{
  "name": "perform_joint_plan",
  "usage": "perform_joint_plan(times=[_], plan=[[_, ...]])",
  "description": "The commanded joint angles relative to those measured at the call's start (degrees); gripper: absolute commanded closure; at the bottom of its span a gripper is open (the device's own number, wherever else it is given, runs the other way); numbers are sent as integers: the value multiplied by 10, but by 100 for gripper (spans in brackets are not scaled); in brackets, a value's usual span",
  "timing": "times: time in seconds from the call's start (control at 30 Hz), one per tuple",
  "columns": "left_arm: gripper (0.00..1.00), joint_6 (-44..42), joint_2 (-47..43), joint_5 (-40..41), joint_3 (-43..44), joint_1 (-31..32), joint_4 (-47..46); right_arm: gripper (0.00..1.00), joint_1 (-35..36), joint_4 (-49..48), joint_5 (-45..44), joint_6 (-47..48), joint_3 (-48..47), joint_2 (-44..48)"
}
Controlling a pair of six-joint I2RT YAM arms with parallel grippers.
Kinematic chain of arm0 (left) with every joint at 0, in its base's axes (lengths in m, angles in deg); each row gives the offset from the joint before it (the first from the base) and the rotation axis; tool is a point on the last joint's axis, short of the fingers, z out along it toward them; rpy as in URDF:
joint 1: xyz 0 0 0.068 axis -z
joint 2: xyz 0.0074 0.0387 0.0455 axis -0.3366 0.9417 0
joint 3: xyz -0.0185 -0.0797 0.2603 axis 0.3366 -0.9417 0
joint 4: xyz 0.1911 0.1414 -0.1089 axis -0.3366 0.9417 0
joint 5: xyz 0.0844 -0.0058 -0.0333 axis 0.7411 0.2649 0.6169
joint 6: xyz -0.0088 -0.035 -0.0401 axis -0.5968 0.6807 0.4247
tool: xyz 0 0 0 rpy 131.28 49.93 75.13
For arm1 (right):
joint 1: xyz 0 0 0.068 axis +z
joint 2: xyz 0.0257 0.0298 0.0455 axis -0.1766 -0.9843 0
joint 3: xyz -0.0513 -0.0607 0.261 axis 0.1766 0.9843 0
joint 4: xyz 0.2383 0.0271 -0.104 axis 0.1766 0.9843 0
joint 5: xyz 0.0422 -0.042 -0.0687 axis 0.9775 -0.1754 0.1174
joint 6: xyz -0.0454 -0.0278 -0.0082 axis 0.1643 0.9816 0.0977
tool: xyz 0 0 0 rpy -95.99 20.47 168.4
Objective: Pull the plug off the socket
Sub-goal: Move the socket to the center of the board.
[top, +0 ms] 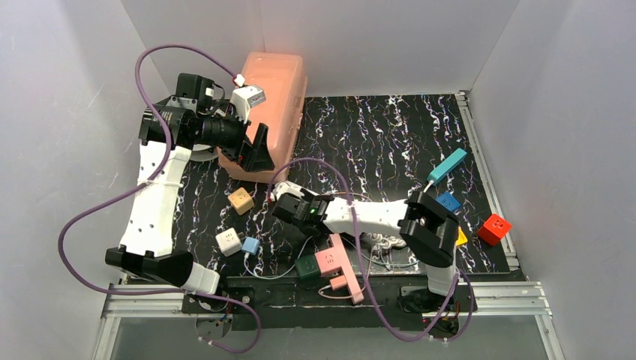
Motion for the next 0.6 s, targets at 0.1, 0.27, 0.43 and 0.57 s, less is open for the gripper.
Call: perform_joint_plan(times=[0.1,0.27,0.43,0.57], plan=[[2,-17,-41,-22,-2,-1,-4,98,-111,-40,115,-53,66,94],[2,-21,-40,-23,-13,-1,-8,99,-191,-64,217,-48,69,172],[2,-28,-46,-29,-30,-1,-13,99,-294,-68,353,-80,56,192],[2,-34,-55,-31,-43,-1,-20,99,-370,-57,432,-122,37,162]])
